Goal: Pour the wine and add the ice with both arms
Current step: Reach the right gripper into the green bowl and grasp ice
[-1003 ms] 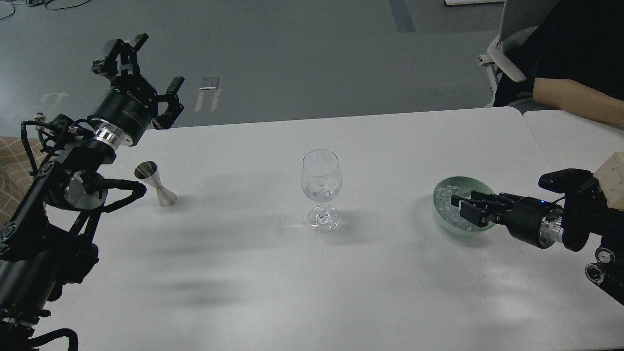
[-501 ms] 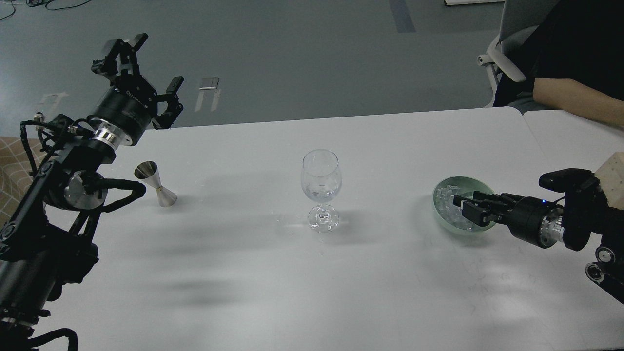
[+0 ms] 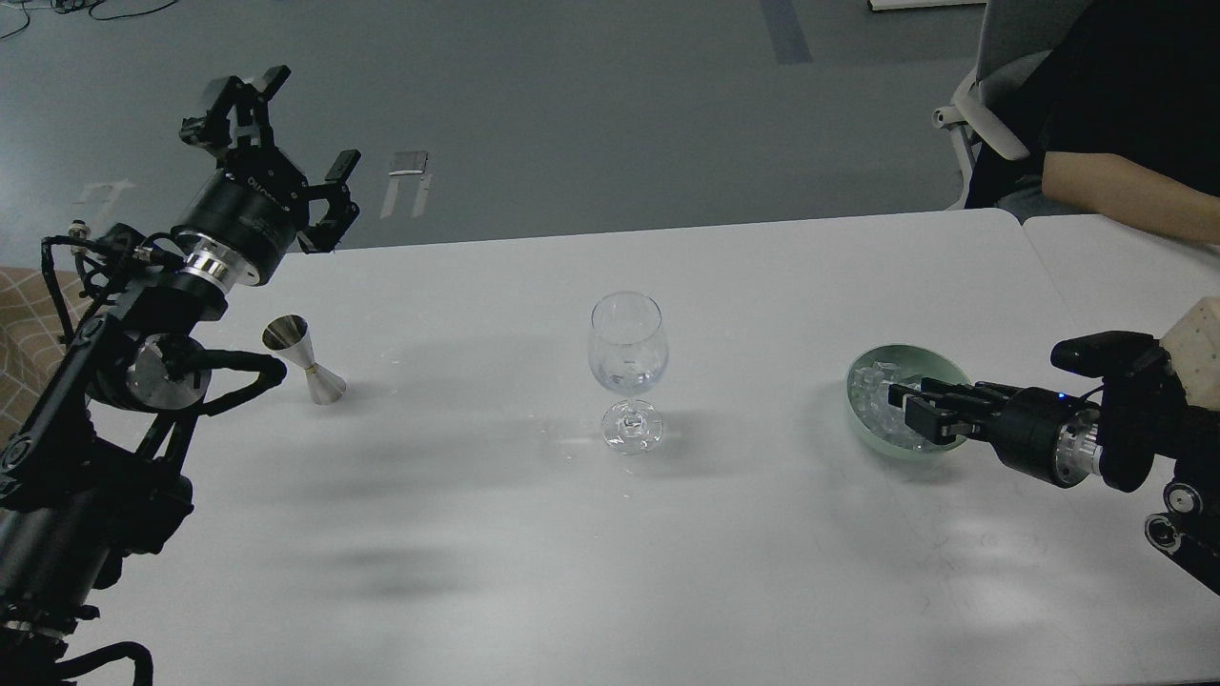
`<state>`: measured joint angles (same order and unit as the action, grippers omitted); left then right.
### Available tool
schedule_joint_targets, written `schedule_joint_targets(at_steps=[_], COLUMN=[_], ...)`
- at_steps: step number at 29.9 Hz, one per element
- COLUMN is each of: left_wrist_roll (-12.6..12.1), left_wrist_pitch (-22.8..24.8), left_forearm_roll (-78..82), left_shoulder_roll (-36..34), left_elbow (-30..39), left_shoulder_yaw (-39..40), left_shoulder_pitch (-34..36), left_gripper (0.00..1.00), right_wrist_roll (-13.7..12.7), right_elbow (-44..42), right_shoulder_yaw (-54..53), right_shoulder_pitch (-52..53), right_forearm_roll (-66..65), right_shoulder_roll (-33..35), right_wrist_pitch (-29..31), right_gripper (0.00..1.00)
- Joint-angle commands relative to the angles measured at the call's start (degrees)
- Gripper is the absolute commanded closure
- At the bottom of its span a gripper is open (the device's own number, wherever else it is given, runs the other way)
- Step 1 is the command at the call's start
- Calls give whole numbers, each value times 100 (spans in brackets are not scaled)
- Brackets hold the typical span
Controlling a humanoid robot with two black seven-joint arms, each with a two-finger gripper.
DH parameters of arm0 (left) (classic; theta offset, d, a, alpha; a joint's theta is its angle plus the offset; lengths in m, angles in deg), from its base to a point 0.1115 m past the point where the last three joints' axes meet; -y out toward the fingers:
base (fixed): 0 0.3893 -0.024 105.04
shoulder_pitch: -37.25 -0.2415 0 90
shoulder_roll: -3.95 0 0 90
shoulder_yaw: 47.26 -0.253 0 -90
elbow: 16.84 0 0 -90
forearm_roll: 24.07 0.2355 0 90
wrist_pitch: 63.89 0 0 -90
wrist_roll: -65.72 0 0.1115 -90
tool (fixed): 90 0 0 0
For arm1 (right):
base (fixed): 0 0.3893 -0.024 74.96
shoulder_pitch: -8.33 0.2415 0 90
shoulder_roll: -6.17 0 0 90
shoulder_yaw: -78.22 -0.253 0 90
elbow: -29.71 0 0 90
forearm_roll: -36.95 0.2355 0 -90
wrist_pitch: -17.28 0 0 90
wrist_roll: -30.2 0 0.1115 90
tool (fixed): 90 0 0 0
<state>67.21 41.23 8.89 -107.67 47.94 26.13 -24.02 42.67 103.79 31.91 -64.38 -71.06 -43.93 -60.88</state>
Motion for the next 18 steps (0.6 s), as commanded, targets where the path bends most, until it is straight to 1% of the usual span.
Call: schedule_joint_targets(at_steps=[1,5,9,14,18], left_wrist_roll=[0,0,0,0,0], left_wrist_pitch=[0,0,0,0,0], left_forearm_roll=[0,8,8,8,8], left_shoulder_roll=[-9,-9,-9,-9,-9], left_elbow=[0,0,-9,0,-9], left_shoulder_yaw=[0,0,0,9,0], left_shoulder_pitch=[0,0,0,0,0], left_gripper=[2,2,2,2,2], right_wrist_roll=[0,0,0,0,-9], right_elbow=[1,9,9,53,272], right_shoulder_yaw=[-1,-1,-1,-19,-80], right_shoulder_pitch=[10,10,19,28,282], right_forearm_roll=[-1,8,8,25,131], right_shoulder_roll=[0,0,0,61,377], right_wrist_pitch=[2,2,2,2,-7], right_gripper=[64,73,86,89,90])
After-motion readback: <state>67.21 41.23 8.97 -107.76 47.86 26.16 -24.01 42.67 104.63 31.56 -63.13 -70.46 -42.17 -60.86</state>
